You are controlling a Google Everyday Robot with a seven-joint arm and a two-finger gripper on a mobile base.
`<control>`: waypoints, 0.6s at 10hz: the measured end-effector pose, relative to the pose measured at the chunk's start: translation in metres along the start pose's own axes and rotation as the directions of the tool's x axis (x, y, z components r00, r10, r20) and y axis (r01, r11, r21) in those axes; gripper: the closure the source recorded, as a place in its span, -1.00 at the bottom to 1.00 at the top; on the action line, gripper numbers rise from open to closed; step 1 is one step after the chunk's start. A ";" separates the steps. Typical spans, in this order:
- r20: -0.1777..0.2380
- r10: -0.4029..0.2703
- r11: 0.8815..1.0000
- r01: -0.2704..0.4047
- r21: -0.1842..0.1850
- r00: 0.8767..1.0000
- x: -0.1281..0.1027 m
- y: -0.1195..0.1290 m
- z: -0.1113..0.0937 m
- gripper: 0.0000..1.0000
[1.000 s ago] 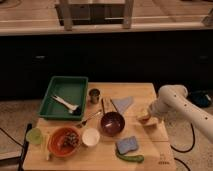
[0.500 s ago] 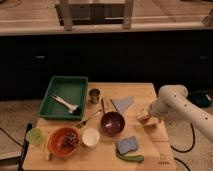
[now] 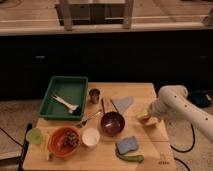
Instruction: Place apple in paper cup
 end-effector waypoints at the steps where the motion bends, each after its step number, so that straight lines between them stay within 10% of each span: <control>1: -0.024 0.012 1.000 -0.012 -0.005 1.000 0.004 -0.002 -0.003 -0.60; 6: -0.071 0.090 0.994 -0.094 -0.057 0.993 0.021 -0.010 -0.009 -0.60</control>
